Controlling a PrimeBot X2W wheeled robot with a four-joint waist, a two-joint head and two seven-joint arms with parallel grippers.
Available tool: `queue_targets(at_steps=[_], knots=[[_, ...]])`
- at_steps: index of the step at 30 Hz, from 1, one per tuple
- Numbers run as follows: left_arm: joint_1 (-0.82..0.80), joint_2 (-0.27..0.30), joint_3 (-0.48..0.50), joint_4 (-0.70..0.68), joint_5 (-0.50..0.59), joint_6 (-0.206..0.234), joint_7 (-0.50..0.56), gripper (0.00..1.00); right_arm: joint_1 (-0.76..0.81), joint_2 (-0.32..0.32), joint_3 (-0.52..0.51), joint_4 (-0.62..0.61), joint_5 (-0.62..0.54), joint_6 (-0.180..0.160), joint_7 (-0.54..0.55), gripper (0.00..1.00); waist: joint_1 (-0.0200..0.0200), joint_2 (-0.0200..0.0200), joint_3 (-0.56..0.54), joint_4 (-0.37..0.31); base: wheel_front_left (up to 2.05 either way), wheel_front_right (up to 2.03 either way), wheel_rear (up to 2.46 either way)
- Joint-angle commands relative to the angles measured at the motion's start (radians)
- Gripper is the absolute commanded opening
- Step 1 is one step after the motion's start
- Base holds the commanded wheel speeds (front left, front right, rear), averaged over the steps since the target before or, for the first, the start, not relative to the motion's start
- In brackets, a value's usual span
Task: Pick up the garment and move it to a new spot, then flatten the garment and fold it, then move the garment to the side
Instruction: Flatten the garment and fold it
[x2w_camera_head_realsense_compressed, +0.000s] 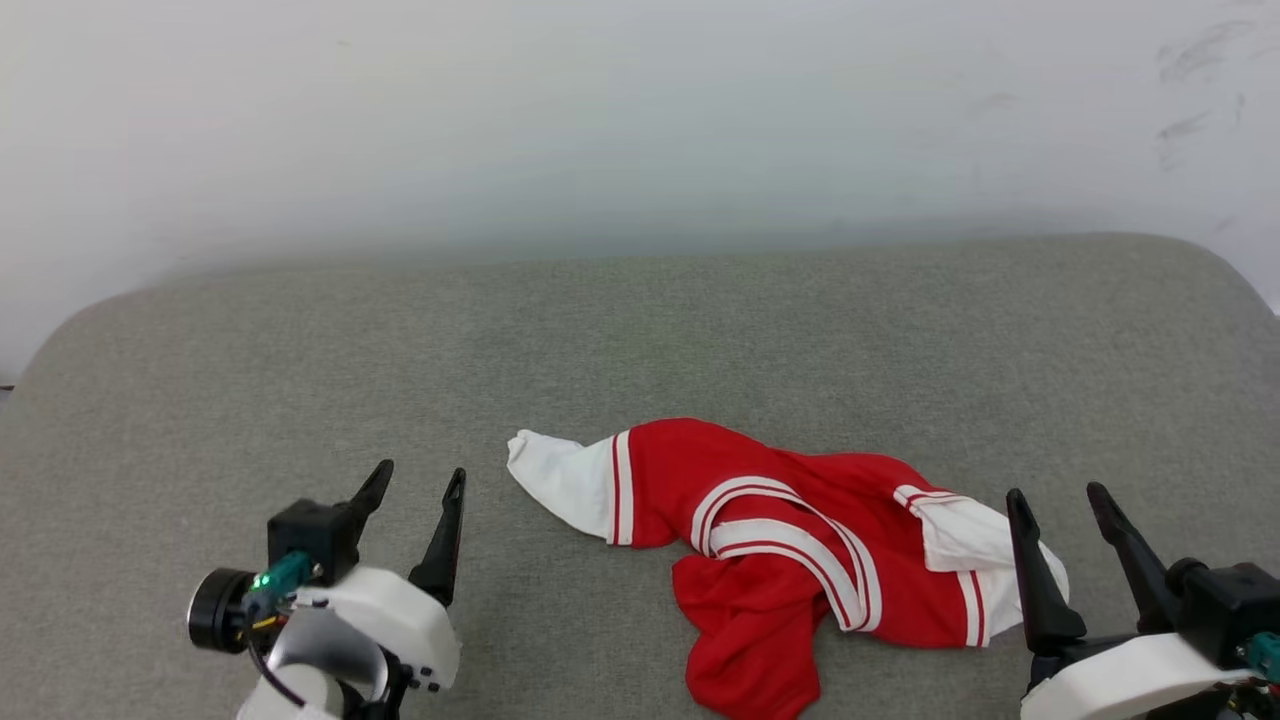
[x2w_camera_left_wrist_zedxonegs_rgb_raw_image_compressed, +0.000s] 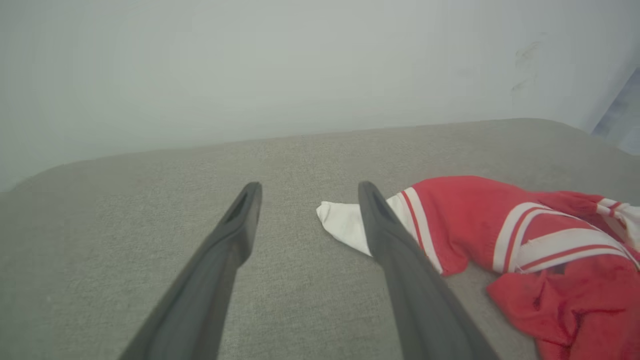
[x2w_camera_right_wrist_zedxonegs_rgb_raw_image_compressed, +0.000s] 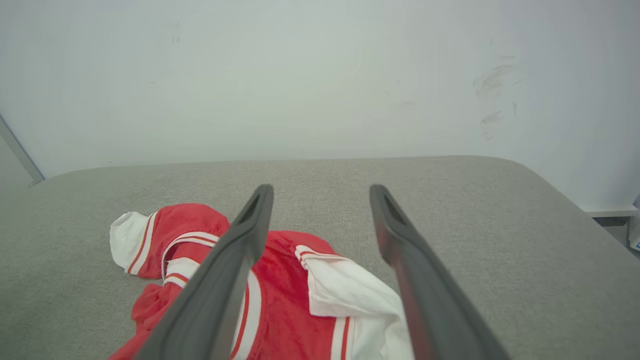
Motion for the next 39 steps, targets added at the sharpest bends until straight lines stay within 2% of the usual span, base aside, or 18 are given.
queue_targets(at_steps=[1, 7, 14, 18, 24, 28, 30, 32, 35, 39], knots=[[-0.041, 0.014, -0.013, 0.008, -0.013, -0.010, 0.053, 1.00, 0.011, 0.001, 0.013, -0.011, 0.015, -0.001, 0.003, 1.00, 0.0001, -0.0001, 0.014, -0.022, 0.00, 0.00, 0.00], [-0.189, 0.068, -0.071, 0.055, -0.091, -0.027, 0.291, 1.00, -0.022, 0.001, 0.042, -0.014, 0.031, -0.001, -0.001, 1.00, 0.0001, -0.0001, 0.093, -0.078, 0.00, 0.00, 0.00], [-0.340, 0.138, -0.125, 0.130, -0.229, -0.030, 0.556, 1.00, -0.061, 0.001, 0.040, -0.003, 0.045, -0.001, -0.023, 1.00, 0.0001, -0.0001, 0.200, -0.130, 0.00, 0.00, 0.00], [-0.398, 0.186, -0.144, 0.178, -0.281, -0.030, 0.652, 1.00, -0.082, 0.001, 0.048, 0.017, 0.062, -0.001, -0.047, 1.00, 0.0001, -0.0001, 0.249, -0.156, 0.00, 0.00, 0.00], [-0.443, 0.219, -0.178, 0.251, -0.318, -0.031, 0.746, 1.00, -0.101, 0.001, 0.058, 0.052, 0.082, -0.001, -0.076, 1.00, 0.0001, -0.0001, 0.290, -0.176, 0.00, 0.00, 0.00], [-0.433, 0.213, -0.222, 0.304, -0.368, -0.031, 0.813, 1.00, -0.109, 0.001, 0.060, 0.079, 0.096, -0.001, -0.093, 1.00, 0.0001, -0.0001, 0.303, -0.184, 0.00, 0.00, 0.00], [-0.415, 0.210, -0.258, 0.318, -0.390, -0.031, 0.843, 0.45, -0.112, 0.001, 0.061, 0.090, 0.102, -0.001, -0.098, 1.00, 0.0001, -0.0001, 0.305, -0.187, 0.00, 0.00, 0.00], [-0.400, 0.208, -0.286, 0.321, -0.408, -0.032, 0.847, 0.00, -0.115, 0.001, 0.061, 0.101, 0.107, -0.001, -0.103, 1.00, 0.0001, -0.0001, 0.304, -0.187, 0.00, 0.00, 0.00], [-0.390, 0.211, -0.307, 0.319, -0.416, -0.032, 0.815, 0.00, -0.117, 0.001, 0.056, 0.113, 0.112, -0.001, -0.103, 1.00, 0.0001, -0.0001, 0.299, -0.183, 0.00, 0.00, 0.00], [-0.403, 0.228, -0.307, 0.313, -0.384, -0.030, 0.703, 0.00, -0.113, 0.001, 0.039, 0.121, 0.107, -0.001, -0.090, 1.00, 0.0001, -0.0001, 0.277, -0.170, 0.00, 0.00, 0.00]])
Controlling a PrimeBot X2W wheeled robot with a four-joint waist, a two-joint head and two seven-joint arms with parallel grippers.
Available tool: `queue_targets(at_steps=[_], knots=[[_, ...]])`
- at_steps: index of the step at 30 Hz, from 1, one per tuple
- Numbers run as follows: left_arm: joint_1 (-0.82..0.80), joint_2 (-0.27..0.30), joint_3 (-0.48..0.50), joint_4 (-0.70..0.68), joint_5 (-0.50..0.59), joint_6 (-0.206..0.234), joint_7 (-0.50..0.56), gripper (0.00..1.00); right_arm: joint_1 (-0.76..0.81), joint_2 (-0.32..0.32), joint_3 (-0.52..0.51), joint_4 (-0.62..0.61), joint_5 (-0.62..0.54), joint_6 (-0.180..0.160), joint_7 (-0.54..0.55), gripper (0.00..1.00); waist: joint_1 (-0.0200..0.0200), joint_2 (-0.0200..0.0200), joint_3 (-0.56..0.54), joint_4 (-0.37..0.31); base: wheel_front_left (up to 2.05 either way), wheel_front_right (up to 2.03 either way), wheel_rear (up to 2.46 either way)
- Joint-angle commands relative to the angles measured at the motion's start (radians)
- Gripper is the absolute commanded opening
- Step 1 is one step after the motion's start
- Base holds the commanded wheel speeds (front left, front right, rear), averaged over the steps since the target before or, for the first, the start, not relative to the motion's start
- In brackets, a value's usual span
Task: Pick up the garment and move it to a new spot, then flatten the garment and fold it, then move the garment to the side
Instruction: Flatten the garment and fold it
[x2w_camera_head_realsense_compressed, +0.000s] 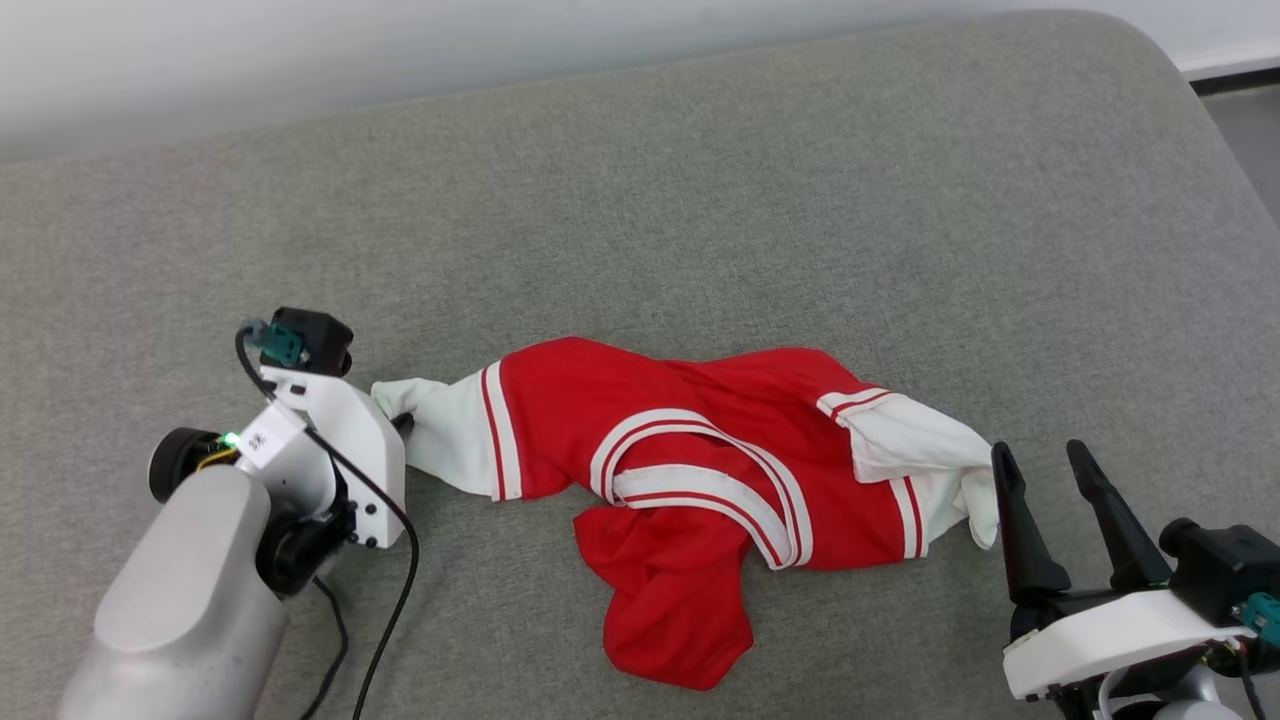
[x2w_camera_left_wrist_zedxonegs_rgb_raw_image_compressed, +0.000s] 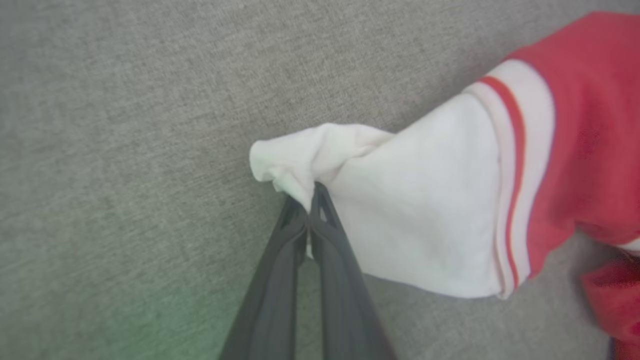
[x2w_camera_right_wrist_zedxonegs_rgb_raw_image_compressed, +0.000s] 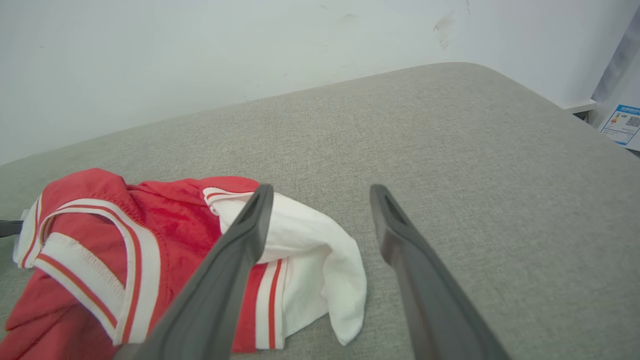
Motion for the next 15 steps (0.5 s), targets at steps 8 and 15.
queue_targets(at_steps=[8, 15], knots=[[0.092, 0.007, 0.034, -0.017, 0.029, 0.066, -0.179, 0.00, 0.012, 0.001, -0.070, -0.001, -0.022, -0.001, 0.046, 1.00, -0.0001, 0.0000, -0.079, 0.059, 0.00, 0.00, 0.00], [0.210, 0.029, 0.065, -0.143, 0.018, 0.121, -0.235, 0.00, 0.038, 0.001, -0.172, 0.026, -0.063, -0.001, 0.136, 1.00, -0.0001, 0.0000, -0.129, 0.122, 0.00, 0.00, 0.00]])
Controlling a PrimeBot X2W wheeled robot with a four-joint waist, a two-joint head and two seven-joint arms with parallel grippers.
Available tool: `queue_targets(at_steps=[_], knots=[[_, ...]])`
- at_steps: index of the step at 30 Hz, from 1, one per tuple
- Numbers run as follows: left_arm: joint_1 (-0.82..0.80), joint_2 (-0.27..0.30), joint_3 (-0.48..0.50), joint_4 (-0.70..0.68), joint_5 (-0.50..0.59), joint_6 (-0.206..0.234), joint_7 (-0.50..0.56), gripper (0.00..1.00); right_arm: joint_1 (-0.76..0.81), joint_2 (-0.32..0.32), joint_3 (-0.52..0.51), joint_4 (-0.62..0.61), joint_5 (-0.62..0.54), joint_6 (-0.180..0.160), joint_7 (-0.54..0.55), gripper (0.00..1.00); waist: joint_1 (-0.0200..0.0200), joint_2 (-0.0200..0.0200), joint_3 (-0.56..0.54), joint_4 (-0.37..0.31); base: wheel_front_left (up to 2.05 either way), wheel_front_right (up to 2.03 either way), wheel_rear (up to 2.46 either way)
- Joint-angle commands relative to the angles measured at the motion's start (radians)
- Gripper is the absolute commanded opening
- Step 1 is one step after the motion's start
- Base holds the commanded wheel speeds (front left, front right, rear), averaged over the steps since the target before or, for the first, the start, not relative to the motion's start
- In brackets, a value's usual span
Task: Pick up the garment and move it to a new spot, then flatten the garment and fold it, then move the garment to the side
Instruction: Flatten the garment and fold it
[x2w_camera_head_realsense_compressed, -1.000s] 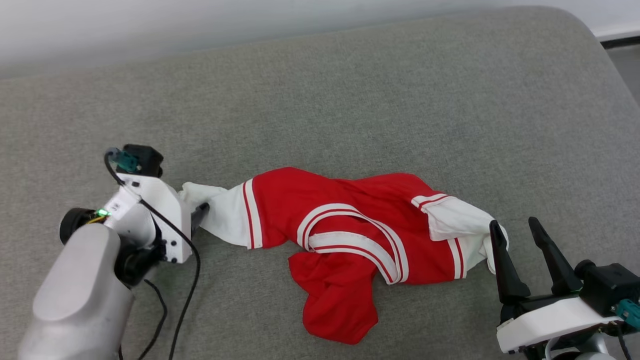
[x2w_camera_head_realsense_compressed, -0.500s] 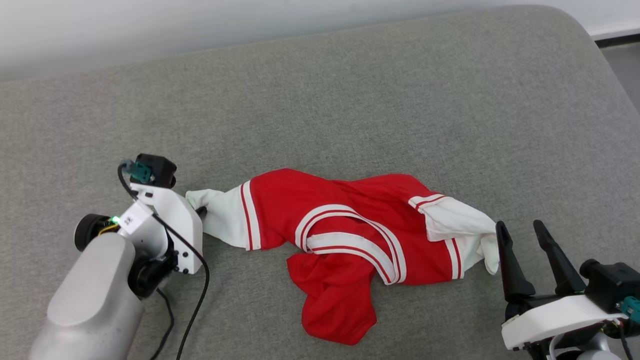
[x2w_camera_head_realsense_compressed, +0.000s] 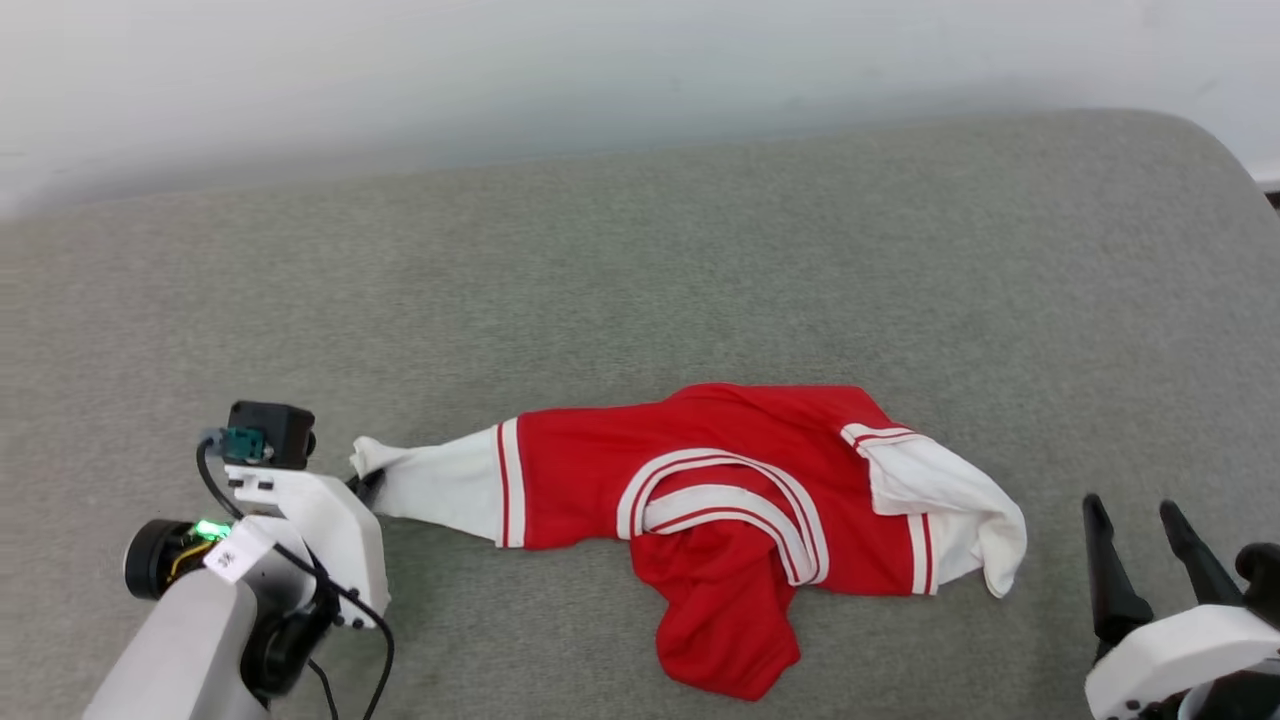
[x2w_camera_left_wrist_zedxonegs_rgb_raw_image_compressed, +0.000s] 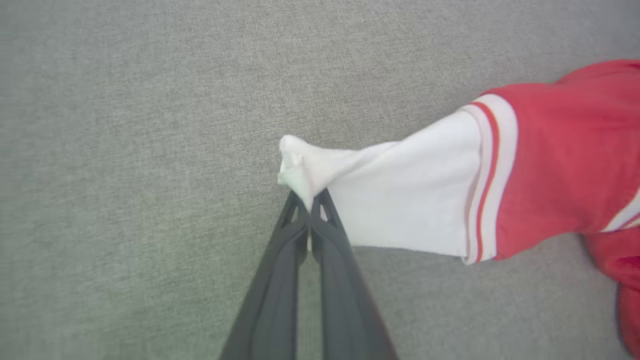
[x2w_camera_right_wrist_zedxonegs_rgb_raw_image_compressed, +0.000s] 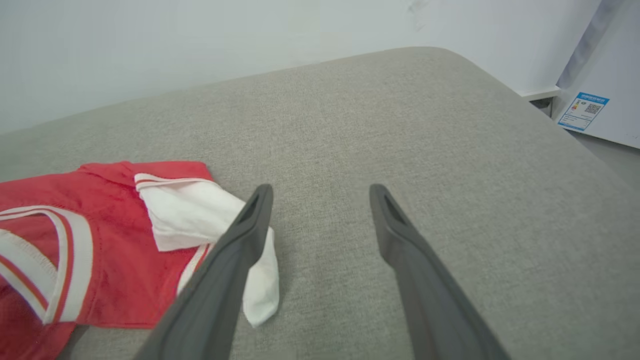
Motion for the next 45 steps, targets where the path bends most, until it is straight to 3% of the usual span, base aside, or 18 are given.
queue_targets(at_steps=[1, 6, 12, 18, 25, 28, 29, 36, 45], knots=[[0.034, 0.007, 0.007, -0.029, -0.006, 0.012, -0.007, 0.00, 0.018, 0.001, -0.018, 0.008, -0.006, -0.001, 0.030, 1.00, 0.0000, 0.0000, -0.024, 0.033, 0.00, 0.00, 0.00], [0.104, 0.016, 0.007, -0.143, -0.006, 0.044, -0.001, 0.00, 0.025, -0.016, 0.000, 0.011, -0.033, -0.001, 0.182, 1.00, 0.0000, 0.0000, -0.037, 0.079, 0.00, 0.00, 0.00], [0.143, 0.018, 0.002, -0.258, -0.009, 0.070, 0.013, 0.00, -0.039, -0.109, 0.120, 0.010, -0.022, -0.001, 0.435, 1.00, 0.0000, 0.0000, -0.018, 0.121, 0.00, 0.00, 0.00], [0.123, 0.016, -0.006, -0.285, -0.008, 0.063, 0.007, 0.00, -0.125, -0.173, 0.179, 0.112, -0.005, -0.001, 0.522, 1.00, 0.0000, 0.0000, 0.022, 0.139, 0.00, 0.00, 0.00], [0.099, 0.012, -0.007, -0.285, -0.015, 0.051, -0.009, 0.00, -0.177, -0.187, 0.254, 0.266, 0.043, -0.001, 0.600, 1.00, 0.0000, 0.0000, 0.058, 0.147, 0.00, 0.00, 0.00], [0.094, 0.014, -0.010, -0.277, -0.012, 0.049, -0.015, 0.00, -0.188, -0.189, 0.274, 0.309, 0.066, -0.001, 0.623, 0.05, 0.0000, 0.0000, 0.063, 0.149, 0.00, 0.00, 0.00], [0.092, 0.015, -0.010, -0.275, -0.012, 0.049, -0.016, 0.00, -0.193, -0.192, 0.278, 0.317, 0.072, -0.001, 0.622, 0.00, 0.0000, 0.0000, 0.062, 0.148, 0.00, 0.00, 0.00], [0.094, 0.024, 0.004, -0.270, -0.009, 0.061, -0.041, 0.00, -0.241, -0.226, 0.249, 0.270, 0.077, -0.001, 0.568, 0.00, 0.0000, 0.0000, 0.031, 0.138, 0.00, 0.00, 0.00], [-0.003, 0.047, 0.060, -0.297, -0.008, 0.086, -0.065, 0.00, -0.327, -0.252, 0.188, 0.077, 0.023, -0.001, 0.549, 0.00, 0.0000, 0.0000, -0.026, 0.119, 0.00, 0.00, 0.00]])
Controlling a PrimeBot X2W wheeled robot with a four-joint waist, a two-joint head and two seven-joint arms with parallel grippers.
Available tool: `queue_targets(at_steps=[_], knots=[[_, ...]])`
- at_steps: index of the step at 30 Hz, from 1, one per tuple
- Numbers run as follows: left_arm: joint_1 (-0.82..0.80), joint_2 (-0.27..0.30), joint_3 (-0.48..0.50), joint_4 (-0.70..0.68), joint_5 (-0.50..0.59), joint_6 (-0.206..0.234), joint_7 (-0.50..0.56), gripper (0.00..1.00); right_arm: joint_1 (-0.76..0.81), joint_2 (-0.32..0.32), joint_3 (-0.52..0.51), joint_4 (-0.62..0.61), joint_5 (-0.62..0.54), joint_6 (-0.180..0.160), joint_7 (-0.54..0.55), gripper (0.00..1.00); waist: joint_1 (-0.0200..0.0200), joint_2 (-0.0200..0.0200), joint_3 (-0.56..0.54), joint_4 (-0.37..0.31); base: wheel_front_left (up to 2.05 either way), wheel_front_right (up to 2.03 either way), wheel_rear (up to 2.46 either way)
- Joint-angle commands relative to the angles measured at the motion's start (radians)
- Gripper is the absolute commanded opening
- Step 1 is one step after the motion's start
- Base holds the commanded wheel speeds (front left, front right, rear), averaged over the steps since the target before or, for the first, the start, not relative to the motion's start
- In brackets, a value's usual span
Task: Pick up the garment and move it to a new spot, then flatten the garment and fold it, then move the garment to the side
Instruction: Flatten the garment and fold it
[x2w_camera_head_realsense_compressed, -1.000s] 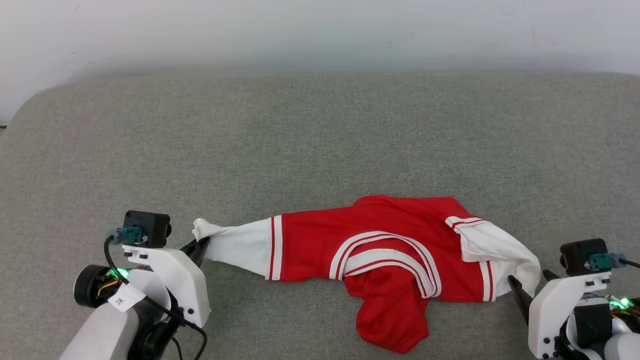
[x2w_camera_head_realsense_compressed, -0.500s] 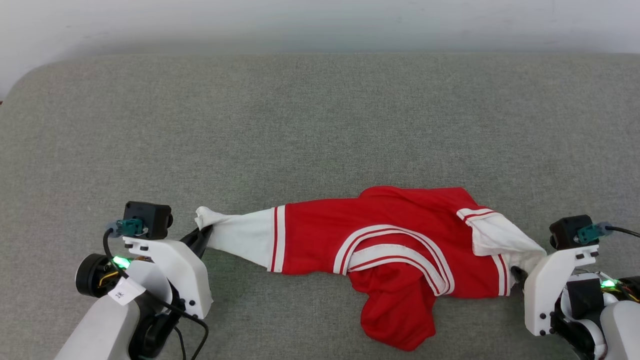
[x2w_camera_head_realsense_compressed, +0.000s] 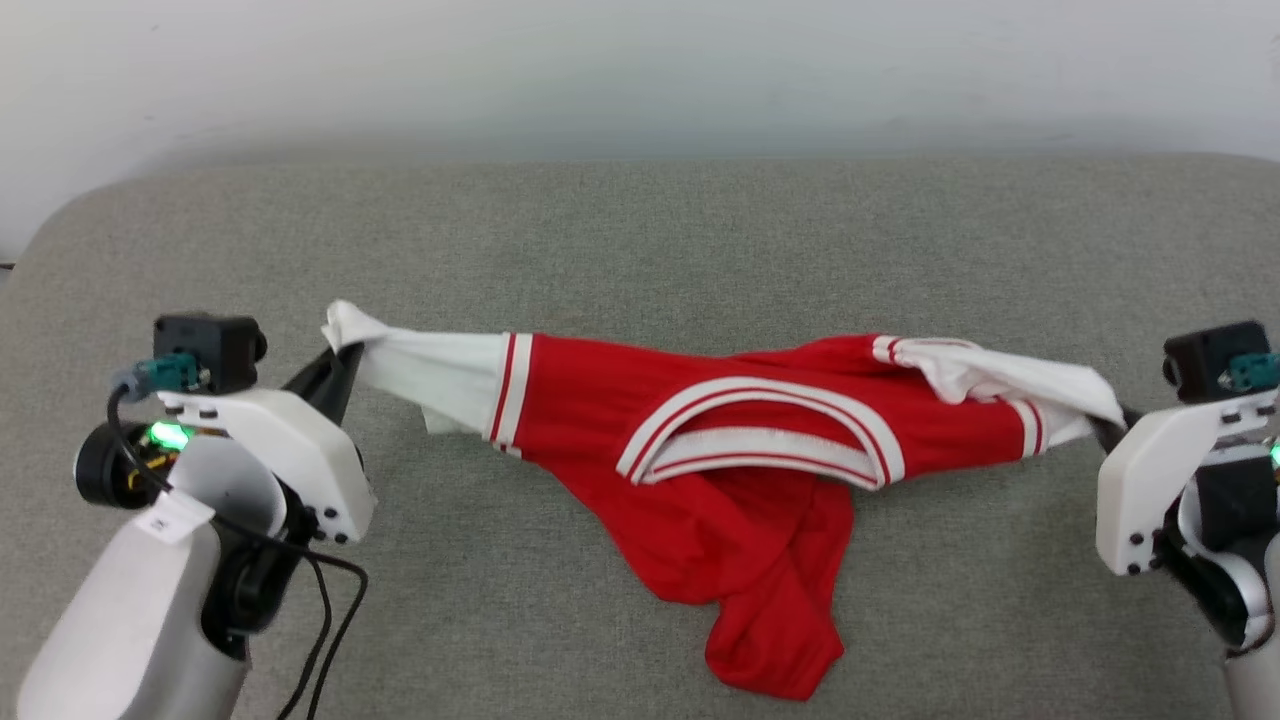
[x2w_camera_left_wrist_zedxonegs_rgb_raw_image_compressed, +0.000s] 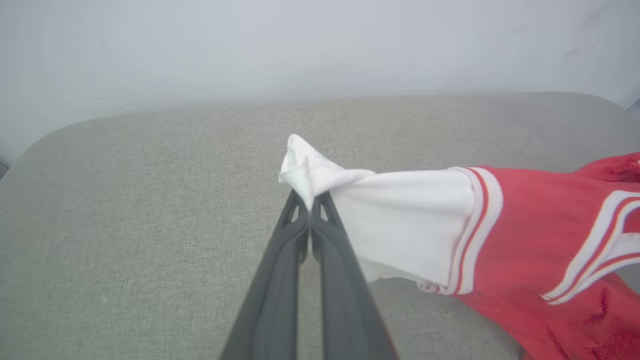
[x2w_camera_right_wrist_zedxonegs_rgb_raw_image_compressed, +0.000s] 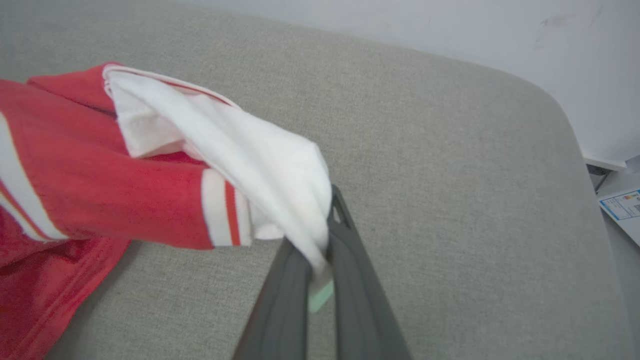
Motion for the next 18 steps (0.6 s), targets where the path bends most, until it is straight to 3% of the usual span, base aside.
queue_targets(at_steps=[1, 5, 6, 11, 18], knots=[[-0.055, 0.008, 0.014, 0.004, -0.002, 0.002, -0.001, 0.00, -0.049, -0.015, -0.013, -0.030, -0.015, -0.001, 0.002, 0.00, 0.0000, 0.0000, -0.015, -0.006, 0.00, 0.00, 0.00], [-0.163, 0.003, 0.024, 0.056, -0.015, -0.016, 0.015, 0.00, -0.143, -0.025, -0.013, -0.048, -0.040, -0.001, 0.011, 0.00, 0.0000, 0.0000, -0.023, -0.009, 0.00, 0.00, 0.00], [-0.274, -0.018, 0.030, 0.116, -0.029, -0.038, 0.010, 0.00, -0.229, -0.015, -0.027, -0.031, -0.051, -0.001, -0.006, 0.00, 0.0000, 0.0000, -0.016, -0.006, 0.00, 0.00, 0.00], [-0.436, -0.034, 0.027, 0.223, -0.002, -0.063, -0.043, 0.00, -0.370, 0.000, -0.049, 0.018, -0.080, -0.001, -0.050, 0.00, 0.0000, 0.0000, 0.016, -0.006, 0.00, 0.00, 0.00], [-0.719, -0.054, 0.035, 0.418, 0.028, -0.108, -0.150, 0.00, -0.658, 0.018, -0.076, 0.162, -0.110, -0.001, -0.151, 0.00, 0.0000, 0.0000, 0.092, -0.014, 0.00, 0.00, 0.00]])
